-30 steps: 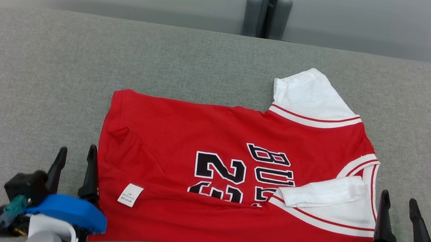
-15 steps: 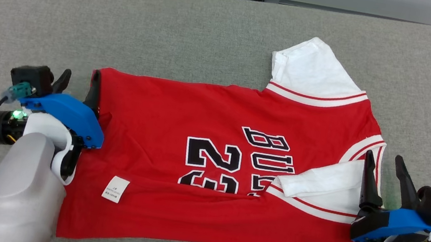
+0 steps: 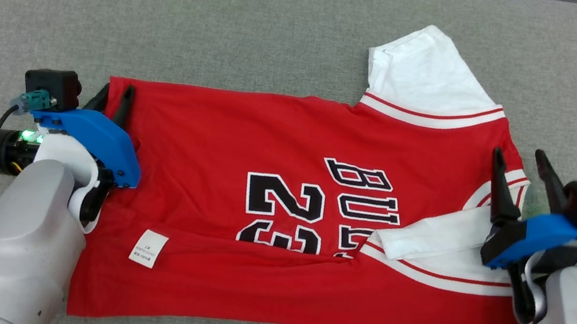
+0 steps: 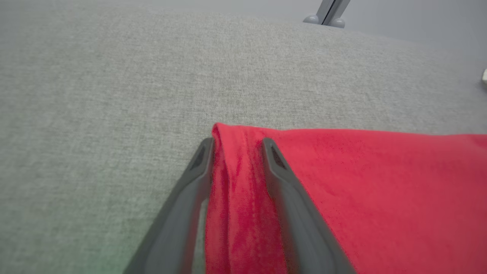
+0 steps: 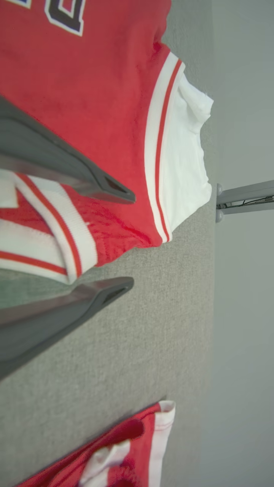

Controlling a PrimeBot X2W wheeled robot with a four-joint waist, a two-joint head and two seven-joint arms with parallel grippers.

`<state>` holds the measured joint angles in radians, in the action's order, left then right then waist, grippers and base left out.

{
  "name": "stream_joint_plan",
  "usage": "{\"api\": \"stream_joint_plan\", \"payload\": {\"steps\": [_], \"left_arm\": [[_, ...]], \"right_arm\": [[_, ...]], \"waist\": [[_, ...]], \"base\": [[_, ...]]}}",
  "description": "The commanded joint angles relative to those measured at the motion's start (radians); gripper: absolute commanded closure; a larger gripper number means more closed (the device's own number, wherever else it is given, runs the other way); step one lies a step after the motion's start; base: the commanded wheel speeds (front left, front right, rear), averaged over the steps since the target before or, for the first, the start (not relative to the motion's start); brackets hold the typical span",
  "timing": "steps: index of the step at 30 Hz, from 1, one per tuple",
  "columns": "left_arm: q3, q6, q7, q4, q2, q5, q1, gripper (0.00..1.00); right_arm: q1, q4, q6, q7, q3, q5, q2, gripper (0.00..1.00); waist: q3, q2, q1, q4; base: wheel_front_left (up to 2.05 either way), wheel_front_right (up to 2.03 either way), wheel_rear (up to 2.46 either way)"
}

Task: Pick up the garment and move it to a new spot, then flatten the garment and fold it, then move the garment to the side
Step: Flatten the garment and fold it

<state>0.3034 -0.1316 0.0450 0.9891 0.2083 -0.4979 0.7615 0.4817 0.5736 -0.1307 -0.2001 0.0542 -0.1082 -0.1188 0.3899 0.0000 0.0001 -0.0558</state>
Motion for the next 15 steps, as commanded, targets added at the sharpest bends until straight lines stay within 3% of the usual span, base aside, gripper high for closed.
{"api": "stream_joint_plan", "payload": {"steps": [1, 15], "left_arm": [[0.018, 0.002, 0.001, 0.015, -0.003, -0.006, 0.001, 1.0], [0.204, 0.002, 0.157, -0.072, -0.038, -0.068, 0.115, 1.0]], "right_arm": [[0.05, 0.013, 0.0, 0.026, -0.01, -0.007, -0.023, 0.0], [0.451, 0.24, 0.0, 0.334, -0.091, -0.044, -0.187, 0.0]], "waist": [[0.01, 0.0, -0.0001, 0.01], [0.099, 0.0, -0.0001, 0.17]], "base": [[0.0, 0.0, 0.0], [0.0, 0.0, 0.0]]}}
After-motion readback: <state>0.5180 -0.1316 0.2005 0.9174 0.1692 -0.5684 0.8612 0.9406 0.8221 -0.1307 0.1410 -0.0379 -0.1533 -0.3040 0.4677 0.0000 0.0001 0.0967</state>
